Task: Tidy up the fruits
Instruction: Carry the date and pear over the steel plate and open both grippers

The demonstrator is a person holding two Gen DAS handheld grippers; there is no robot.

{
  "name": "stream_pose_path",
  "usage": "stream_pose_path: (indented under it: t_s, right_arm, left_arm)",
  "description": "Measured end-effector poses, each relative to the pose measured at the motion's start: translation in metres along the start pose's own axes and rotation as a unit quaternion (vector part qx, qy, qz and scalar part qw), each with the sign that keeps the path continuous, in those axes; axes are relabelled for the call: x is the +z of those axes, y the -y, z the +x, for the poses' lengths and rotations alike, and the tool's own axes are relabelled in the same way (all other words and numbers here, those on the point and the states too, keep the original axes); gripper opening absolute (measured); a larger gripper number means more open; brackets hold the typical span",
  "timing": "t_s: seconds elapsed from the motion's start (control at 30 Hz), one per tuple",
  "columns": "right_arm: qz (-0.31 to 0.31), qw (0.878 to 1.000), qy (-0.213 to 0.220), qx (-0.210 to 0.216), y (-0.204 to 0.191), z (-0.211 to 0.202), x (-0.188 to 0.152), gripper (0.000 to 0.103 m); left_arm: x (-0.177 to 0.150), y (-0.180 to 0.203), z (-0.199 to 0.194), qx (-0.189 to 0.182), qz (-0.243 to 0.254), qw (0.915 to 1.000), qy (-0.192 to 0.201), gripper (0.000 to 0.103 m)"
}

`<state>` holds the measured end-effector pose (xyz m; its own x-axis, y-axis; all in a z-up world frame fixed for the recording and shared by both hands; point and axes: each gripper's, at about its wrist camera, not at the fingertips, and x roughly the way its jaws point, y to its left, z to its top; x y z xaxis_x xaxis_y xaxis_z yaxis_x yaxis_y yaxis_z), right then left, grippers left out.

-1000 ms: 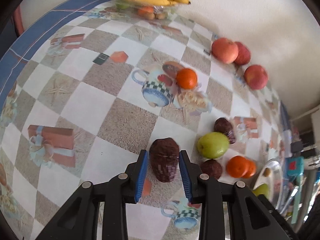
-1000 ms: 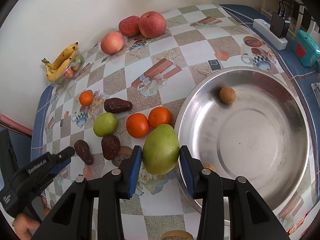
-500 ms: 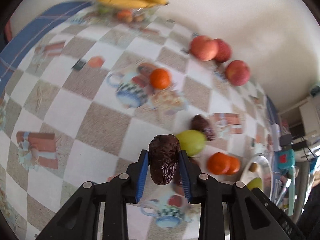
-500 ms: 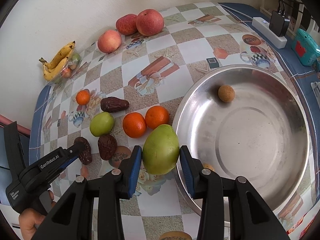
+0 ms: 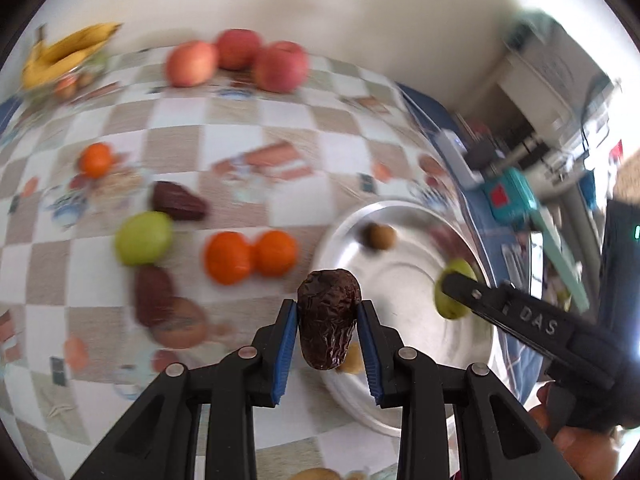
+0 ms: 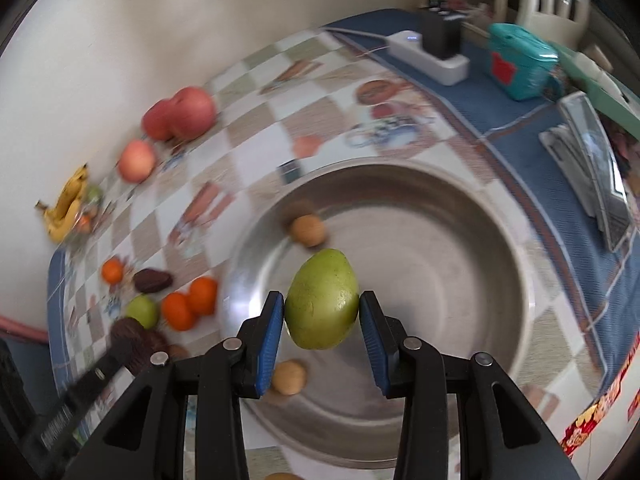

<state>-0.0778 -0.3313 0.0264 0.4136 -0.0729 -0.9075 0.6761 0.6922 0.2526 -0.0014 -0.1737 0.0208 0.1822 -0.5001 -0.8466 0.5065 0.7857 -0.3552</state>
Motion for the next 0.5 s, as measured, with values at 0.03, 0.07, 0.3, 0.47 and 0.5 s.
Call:
stream_pose_path:
  t_s: [0.03,0.07,0.3,0.47,0.5]
  right_arm:
    - [0.003,1.0,0.002,-0.002,0.004,-0.001,0.002,0.041]
    - [0.007,1.0,0.003,-0.004,0.009,-0.002,0.003,0.041]
    - [0.012,1.0,-0.002,-0.004,0.017,-0.001,0.005,0.041]
    - [0.002,1.0,-0.001,-0.006,0.012,-0.001,0.005,0.041]
    - [0.001,1.0,-0.003,-0.005,0.011,0.0,0.005,0.041]
  left_arm:
    - [-0.002,0.006,0.005,0.002,0.006,1.0,-0.001,0.033]
    - [-0.003,0.01,0.01,0.002,0.009,0.9999,-0.003,0.033]
    - [-0.005,0.01,0.018,0.003,0.009,0.9999,-0.012,0.04]
    - [-0.005,0.002,0.015,0.003,-0.002,0.9999,-0.012,0.042]
    - [-0.004,0.001,0.014,0.008,-0.003,0.9999,-0.012,0.044]
